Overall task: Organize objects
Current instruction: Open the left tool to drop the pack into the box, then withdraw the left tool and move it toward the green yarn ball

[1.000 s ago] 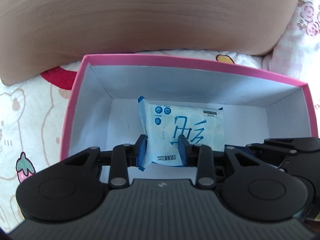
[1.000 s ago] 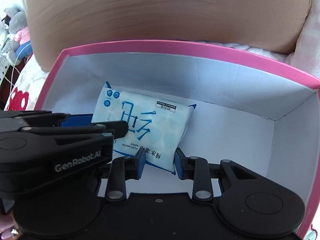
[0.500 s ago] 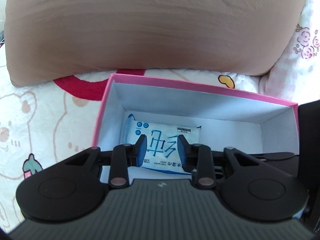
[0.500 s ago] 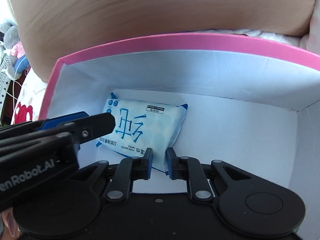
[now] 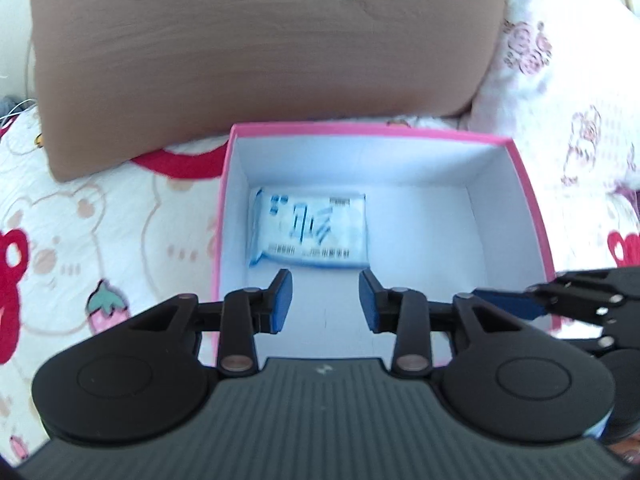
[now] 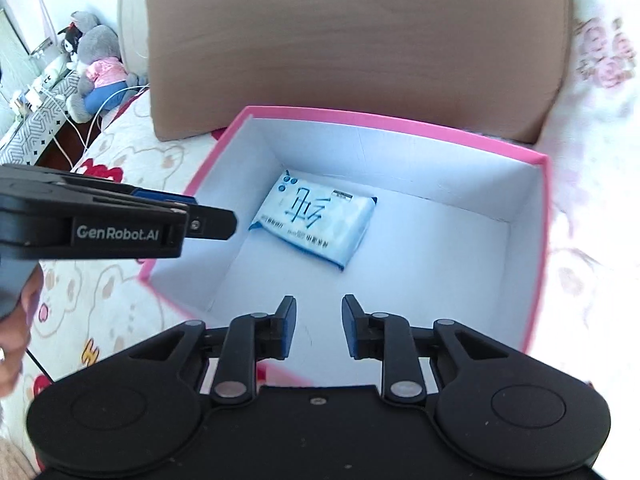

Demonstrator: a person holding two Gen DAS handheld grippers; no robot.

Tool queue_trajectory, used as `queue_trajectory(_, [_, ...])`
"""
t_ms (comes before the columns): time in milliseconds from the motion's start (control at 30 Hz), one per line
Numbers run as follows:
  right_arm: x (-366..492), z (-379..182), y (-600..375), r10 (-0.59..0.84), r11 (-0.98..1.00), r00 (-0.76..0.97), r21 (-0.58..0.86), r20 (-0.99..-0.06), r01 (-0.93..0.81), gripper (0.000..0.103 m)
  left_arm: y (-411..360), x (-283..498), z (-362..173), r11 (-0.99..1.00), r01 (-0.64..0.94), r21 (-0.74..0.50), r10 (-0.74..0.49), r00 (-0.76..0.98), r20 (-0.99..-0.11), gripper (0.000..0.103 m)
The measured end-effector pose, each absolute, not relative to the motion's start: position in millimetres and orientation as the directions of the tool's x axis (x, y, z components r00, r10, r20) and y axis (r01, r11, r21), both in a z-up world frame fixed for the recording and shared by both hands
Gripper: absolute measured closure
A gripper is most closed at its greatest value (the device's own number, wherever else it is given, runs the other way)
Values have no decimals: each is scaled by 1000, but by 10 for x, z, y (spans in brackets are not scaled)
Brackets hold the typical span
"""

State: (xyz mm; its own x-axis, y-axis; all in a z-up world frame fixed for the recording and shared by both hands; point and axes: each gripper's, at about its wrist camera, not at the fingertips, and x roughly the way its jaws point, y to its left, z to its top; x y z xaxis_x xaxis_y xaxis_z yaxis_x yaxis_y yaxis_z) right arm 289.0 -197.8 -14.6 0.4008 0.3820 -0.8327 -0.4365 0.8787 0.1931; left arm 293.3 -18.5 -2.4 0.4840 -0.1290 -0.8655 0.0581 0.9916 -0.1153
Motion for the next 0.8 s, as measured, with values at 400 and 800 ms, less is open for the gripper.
queue_trajectory(400, [1832, 405, -2159, 402, 857, 457, 150, -793, -493, 54, -53, 1987, 542, 990, 125, -67, -122, 505, -855, 39])
queue_trajectory(800, [1048, 653, -2200, 386, 842, 501, 74, -774, -535, 10, 53, 1174, 852, 974, 192, -116, -200, 510, -837, 17])
